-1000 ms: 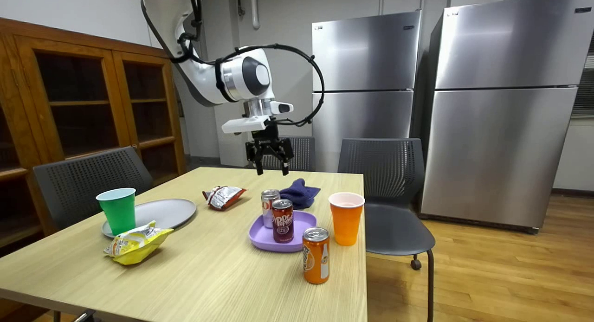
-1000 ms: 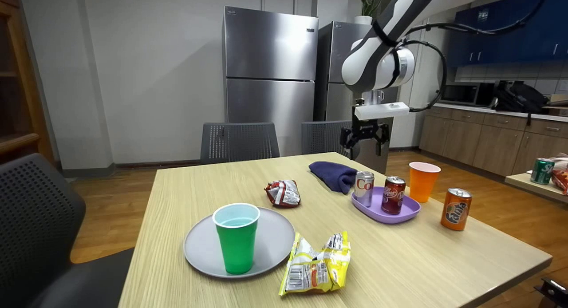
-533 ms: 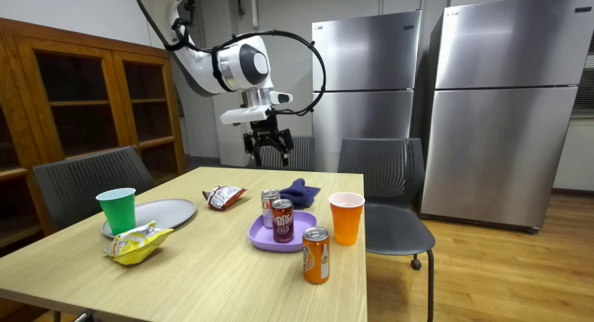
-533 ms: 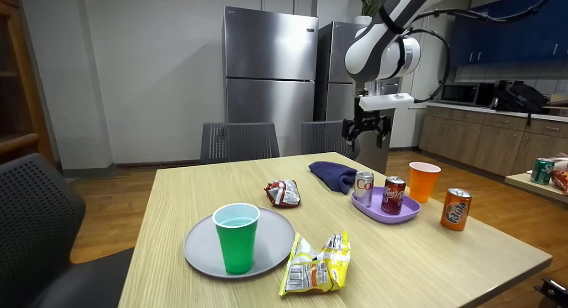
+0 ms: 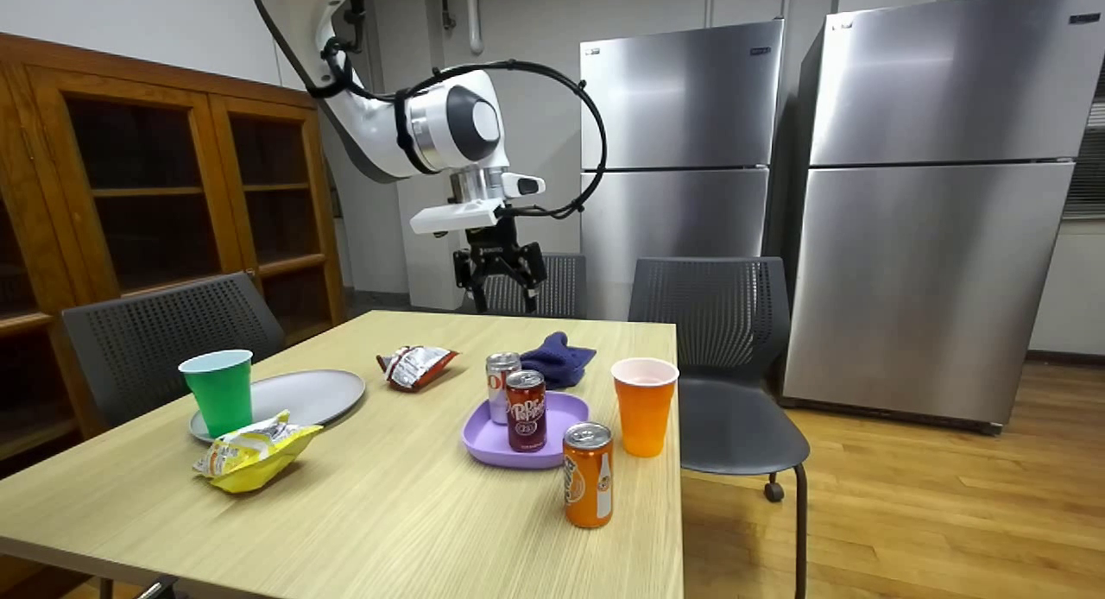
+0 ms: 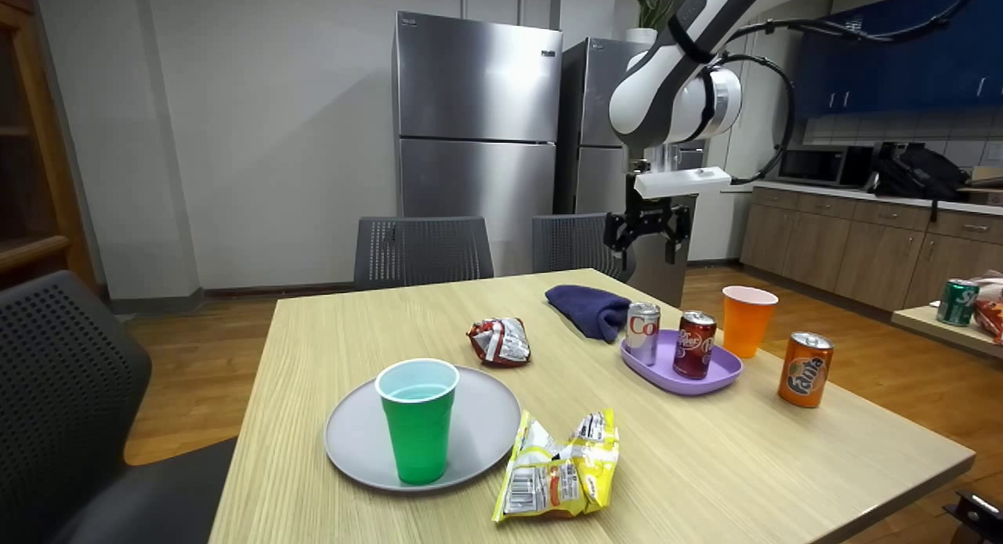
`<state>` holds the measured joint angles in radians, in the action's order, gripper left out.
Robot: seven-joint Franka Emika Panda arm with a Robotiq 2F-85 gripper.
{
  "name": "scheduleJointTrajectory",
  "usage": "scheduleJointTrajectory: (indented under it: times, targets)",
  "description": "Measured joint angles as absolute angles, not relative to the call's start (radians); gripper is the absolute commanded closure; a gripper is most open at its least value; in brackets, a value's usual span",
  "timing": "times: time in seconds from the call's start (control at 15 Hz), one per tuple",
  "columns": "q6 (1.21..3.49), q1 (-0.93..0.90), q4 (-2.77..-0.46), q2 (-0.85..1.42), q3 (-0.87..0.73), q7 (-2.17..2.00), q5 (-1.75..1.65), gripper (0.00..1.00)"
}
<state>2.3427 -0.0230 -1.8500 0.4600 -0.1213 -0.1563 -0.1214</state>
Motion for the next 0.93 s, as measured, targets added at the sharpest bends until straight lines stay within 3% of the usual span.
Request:
scheduleJointTrajectory:
  times: [0.93]
  targets:
    - [2.487, 0.074, -1.907, 0.425, -0.163, -0.15, -0.117, 0.0]
